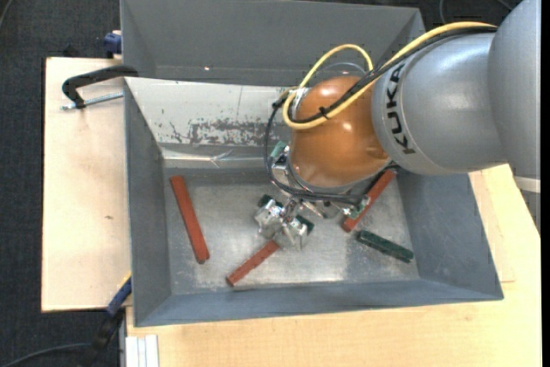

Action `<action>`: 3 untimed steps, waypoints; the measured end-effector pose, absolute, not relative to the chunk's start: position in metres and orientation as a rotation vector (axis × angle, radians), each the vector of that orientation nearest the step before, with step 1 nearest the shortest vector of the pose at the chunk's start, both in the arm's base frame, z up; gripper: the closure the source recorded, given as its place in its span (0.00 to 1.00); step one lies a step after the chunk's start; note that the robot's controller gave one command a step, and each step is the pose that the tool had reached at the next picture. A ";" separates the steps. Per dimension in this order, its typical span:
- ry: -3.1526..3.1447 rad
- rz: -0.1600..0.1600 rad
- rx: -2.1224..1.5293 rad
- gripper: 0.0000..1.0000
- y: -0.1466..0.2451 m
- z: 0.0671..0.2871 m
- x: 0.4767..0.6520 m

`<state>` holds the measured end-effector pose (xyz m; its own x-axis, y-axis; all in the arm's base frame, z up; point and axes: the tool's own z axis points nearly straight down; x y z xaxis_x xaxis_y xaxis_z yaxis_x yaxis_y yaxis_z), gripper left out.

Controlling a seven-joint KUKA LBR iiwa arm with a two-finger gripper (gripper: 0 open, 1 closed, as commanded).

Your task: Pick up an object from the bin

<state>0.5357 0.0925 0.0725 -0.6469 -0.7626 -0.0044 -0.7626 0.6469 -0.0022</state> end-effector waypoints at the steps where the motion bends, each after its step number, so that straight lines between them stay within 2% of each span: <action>1: 2.903 0.002 -1.177 1.00 0.136 0.073 0.564; 2: 2.907 0.003 -1.173 0.00 0.135 0.072 0.563; 3: 2.557 0.001 -1.820 0.00 0.126 0.071 0.492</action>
Offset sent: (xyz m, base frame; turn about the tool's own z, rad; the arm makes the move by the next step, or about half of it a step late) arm 0.0256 0.0406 -0.0025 0.0991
